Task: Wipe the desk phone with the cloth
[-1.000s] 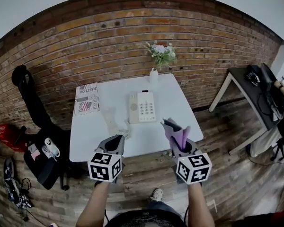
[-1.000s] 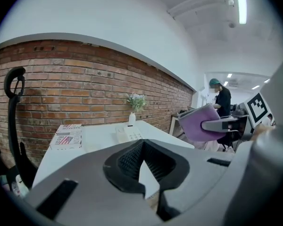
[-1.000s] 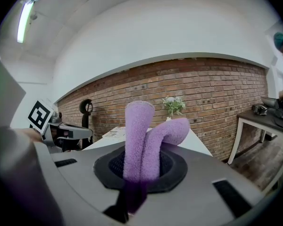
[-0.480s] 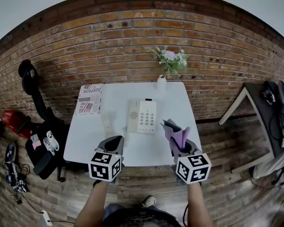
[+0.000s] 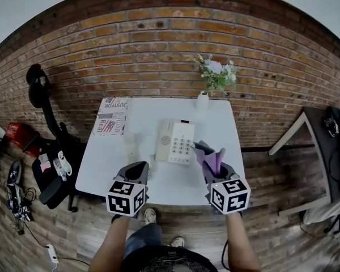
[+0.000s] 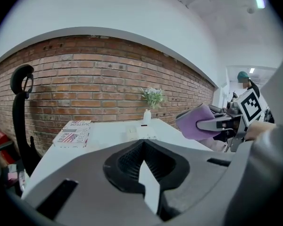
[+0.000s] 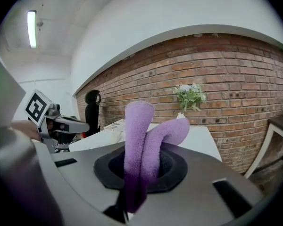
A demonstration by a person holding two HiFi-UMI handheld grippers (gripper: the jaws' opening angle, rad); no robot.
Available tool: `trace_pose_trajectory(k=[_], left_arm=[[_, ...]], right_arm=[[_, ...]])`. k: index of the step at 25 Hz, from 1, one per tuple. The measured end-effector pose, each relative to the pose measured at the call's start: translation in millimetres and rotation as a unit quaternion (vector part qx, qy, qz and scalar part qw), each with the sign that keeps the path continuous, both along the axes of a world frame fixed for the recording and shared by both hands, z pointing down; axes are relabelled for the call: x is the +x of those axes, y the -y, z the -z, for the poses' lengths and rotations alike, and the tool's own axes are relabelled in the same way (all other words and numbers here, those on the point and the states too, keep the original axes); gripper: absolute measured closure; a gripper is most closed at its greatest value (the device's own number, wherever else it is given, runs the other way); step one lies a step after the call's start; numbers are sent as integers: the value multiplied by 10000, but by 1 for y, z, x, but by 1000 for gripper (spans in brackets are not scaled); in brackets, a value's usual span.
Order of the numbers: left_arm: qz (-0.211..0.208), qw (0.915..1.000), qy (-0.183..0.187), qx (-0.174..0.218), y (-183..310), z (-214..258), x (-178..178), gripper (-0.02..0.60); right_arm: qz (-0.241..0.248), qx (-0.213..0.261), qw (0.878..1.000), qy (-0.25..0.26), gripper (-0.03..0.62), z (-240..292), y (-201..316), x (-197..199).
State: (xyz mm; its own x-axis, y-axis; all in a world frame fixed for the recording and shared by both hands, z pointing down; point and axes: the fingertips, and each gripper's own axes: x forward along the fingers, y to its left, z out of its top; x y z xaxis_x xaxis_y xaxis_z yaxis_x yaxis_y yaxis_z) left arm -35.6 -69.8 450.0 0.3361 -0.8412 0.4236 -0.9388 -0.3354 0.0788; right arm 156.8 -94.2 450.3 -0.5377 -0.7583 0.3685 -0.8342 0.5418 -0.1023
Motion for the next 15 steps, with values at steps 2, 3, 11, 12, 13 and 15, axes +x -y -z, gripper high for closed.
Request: trace_pose_trajectory(k=[2, 3, 11, 12, 13, 15], left_arm=[[13, 10000, -49, -2, 10, -4, -4, 577], [9, 10000, -71, -3, 16, -6, -6, 577], [-301, 9994, -102, -147, 68, -23, -16, 577], [-346, 9992, -102, -173, 75, -25, -18, 576], [-389, 9990, -104, -197, 82, -28, -19, 577], [-474, 9985, -104, -237, 97, -32, -21, 577]], right_arm=[[31, 12, 9999, -96, 548, -3, 14, -4], [39, 26, 9999, -152, 548, -3, 22, -6], [13, 131, 9978, -643, 547, -6, 96, -23], [14, 134, 9974, -709, 546, -7, 106, -26], [18, 138, 9968, -786, 547, -9, 115, -28], [33, 150, 9951, -978, 546, -13, 134, -32]])
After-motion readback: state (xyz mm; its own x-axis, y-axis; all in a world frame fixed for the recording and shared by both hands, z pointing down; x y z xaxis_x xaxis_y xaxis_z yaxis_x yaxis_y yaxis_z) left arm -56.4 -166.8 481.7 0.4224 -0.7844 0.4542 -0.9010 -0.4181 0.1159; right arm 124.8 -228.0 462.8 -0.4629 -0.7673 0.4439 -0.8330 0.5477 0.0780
